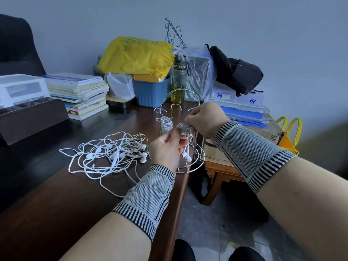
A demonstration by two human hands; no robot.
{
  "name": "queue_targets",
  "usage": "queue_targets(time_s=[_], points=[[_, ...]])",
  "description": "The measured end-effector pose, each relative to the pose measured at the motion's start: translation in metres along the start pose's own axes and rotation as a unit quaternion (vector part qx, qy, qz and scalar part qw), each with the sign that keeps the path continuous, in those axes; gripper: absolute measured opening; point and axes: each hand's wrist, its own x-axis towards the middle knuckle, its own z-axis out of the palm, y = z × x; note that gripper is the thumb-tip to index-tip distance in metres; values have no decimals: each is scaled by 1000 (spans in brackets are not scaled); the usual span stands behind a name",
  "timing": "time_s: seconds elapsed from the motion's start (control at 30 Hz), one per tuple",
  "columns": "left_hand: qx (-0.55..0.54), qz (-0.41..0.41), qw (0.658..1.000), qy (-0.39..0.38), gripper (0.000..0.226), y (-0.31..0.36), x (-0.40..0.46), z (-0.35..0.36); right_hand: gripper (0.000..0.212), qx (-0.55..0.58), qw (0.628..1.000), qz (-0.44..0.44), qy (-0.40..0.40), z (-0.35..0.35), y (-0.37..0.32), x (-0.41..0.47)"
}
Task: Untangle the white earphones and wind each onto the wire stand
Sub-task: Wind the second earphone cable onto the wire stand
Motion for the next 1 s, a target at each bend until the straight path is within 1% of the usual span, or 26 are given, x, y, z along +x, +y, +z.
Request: queue_targets(time_s=[0.2, 0.27, 0.33, 0.4, 0.47, 0.57, 0.63, 0.7, 0.77, 0.83, 0.9, 1.0], points=[[19, 3, 1000, 5, 17, 0, 1, 1, 17, 118, 989, 1, 85, 4, 13, -6], [39, 6, 999, 9, 19, 1, 0, 0, 22, 155, 980, 18, 122, 5, 19, -10], [67, 13, 998, 14, 23, 5, -2, -1, 31, 194, 971, 52, 131, 10, 27, -14], [104, 22, 994, 17, 24, 8, -2, -1, 40, 213, 966, 92, 115, 17, 34, -19], [146, 30, 989, 15, 25, 10, -1, -2, 44, 256, 953, 139, 80, 22, 35, -24], [162, 31, 986, 10, 22, 14, 0, -2, 46, 325, 925, 194, 24, 25, 32, -27], [165, 26, 986, 9, 19, 14, 1, -1, 52, 321, 925, 205, 14, 25, 31, -25], [157, 16, 987, 5, 27, 14, 1, -1, 58, 312, 925, 218, -1, 25, 30, -25], [148, 5, 989, 6, 35, 14, 2, 0, 63, 337, 910, 241, -25, 24, 31, -26], [137, -4, 990, 11, 31, 16, 0, 1, 62, 377, 889, 256, -41, 23, 32, -27], [125, -13, 992, 11, 25, 19, -2, 2, 58, 398, 880, 256, -42, 21, 31, -27], [101, -41, 994, 20, 35, 23, -5, 3, 50, 405, 878, 251, -40, 20, 28, -24]])
